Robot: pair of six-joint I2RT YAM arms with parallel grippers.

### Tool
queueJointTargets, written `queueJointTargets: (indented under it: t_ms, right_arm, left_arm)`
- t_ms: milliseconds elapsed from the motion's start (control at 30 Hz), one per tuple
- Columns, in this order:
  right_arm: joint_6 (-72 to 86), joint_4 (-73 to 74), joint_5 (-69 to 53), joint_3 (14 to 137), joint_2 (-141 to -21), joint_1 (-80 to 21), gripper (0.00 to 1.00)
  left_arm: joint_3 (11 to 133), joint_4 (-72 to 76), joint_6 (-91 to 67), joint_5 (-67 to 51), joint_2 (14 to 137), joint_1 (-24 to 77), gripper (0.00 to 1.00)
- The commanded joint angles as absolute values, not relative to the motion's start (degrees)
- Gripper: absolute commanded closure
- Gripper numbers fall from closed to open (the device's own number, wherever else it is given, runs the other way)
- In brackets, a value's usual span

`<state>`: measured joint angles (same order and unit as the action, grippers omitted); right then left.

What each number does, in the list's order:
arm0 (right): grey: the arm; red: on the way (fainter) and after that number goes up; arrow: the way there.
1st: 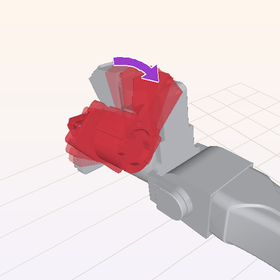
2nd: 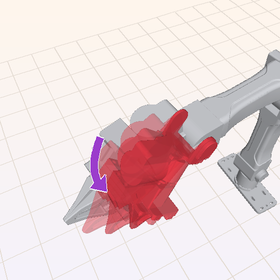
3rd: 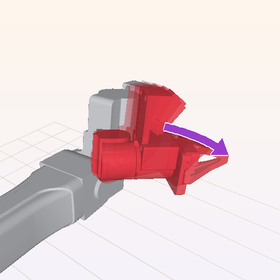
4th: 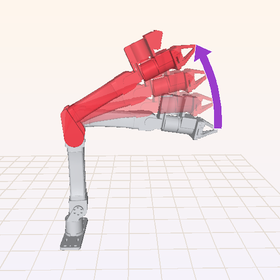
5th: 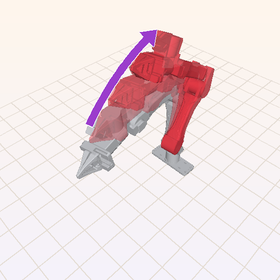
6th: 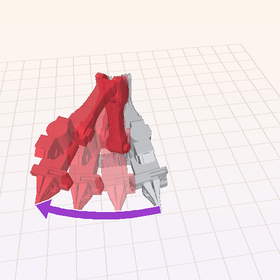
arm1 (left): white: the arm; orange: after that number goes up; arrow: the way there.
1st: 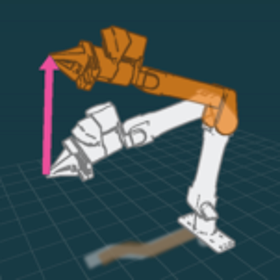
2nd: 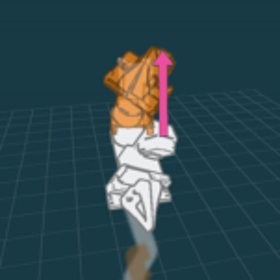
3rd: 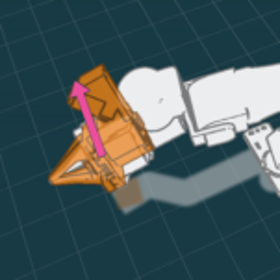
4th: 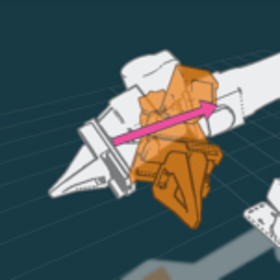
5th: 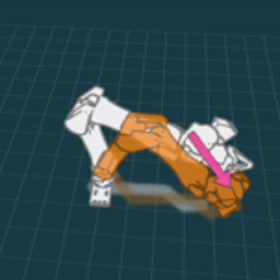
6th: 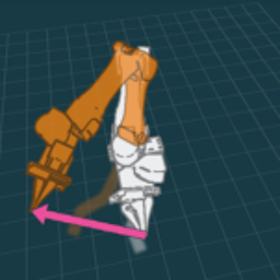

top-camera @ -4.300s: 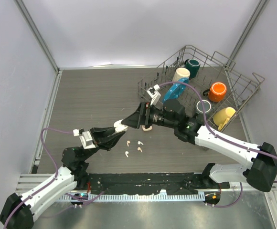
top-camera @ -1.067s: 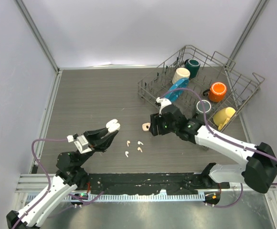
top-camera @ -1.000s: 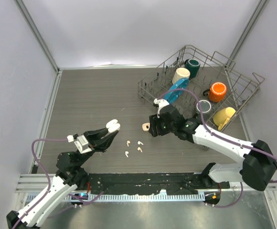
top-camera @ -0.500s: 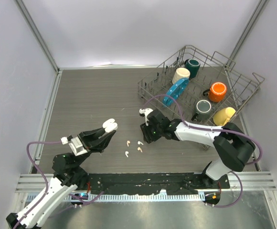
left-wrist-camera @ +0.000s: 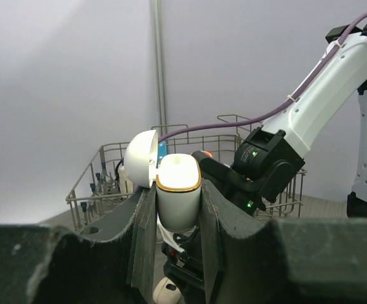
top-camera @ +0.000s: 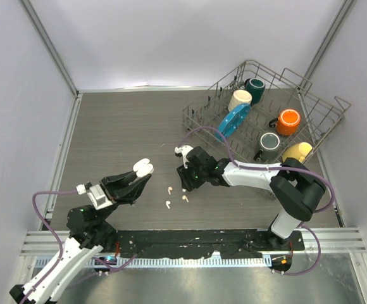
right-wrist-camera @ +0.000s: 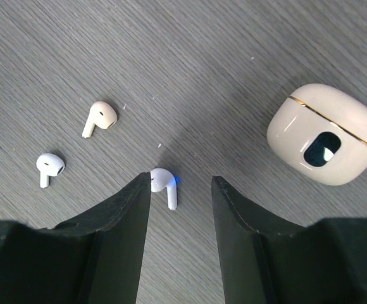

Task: Insert the wireless bluetooth earbuds into the charging case
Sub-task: Pick up the earbud from the center of the board.

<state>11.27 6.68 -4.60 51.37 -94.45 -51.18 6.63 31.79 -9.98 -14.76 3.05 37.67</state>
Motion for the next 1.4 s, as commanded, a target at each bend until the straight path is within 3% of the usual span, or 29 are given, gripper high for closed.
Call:
queueJointTargets:
  t_ms: [0, 900, 1233, 1367]
  right_arm:
    - [9.7, 5.1, -5.7, 53.9, -95.4, -52.0, 0.51]
    - [12.2, 8.7, -1.1, 54.8, -98.4, -54.1, 0.55]
    - [15.4, 9.0, -0.3, 54.2, -98.2, -54.1, 0.66]
    - [22.9, 11.0, 5.9, 54.7, -97.3, -54.1, 0.73]
  left_arm:
    - [9.0, 31.9, -9.8, -14.5, 2.1, 37.9, 1.00]
    - [8.3, 32.2, -9.6, -13.8, 3.1, 37.9, 1.00]
    - [8.1, 32.4, -9.5, -13.4, 3.1, 37.9, 1.00]
    - [7.8, 32.0, -9.6, -13.2, 2.7, 37.9, 1.00]
